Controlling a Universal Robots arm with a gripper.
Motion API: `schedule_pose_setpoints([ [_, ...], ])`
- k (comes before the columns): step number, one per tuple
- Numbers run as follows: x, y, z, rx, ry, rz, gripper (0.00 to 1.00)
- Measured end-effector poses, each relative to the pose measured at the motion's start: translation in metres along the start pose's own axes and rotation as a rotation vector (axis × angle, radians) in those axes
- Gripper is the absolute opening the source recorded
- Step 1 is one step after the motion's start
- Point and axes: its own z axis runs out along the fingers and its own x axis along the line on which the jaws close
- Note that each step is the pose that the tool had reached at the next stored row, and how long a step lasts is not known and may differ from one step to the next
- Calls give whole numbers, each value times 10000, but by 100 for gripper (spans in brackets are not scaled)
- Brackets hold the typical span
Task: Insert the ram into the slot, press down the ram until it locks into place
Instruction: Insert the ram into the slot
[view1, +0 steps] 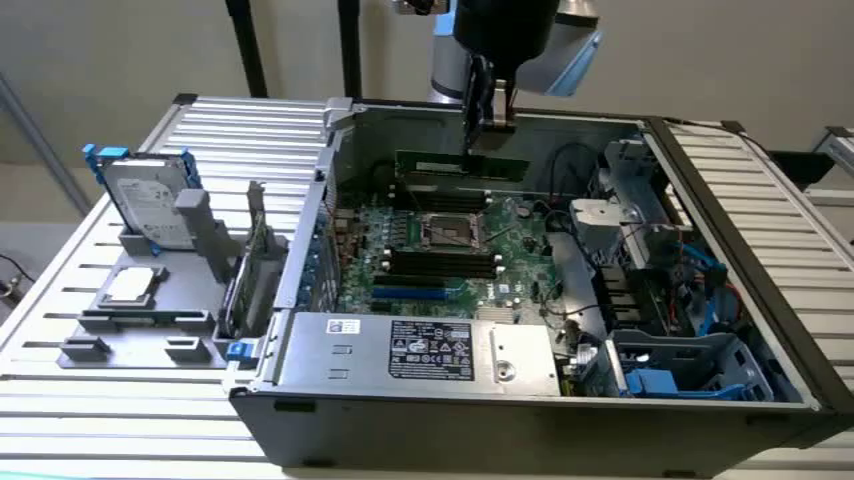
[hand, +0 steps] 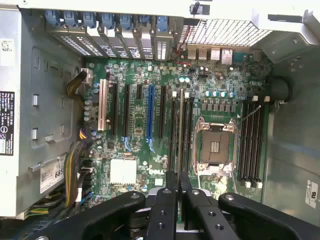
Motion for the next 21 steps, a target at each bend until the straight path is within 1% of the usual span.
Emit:
schedule_pose_setpoints([
  [17,0,2,3,1,1,1,13],
  [21,1,17,70,18,1,-1,13],
])
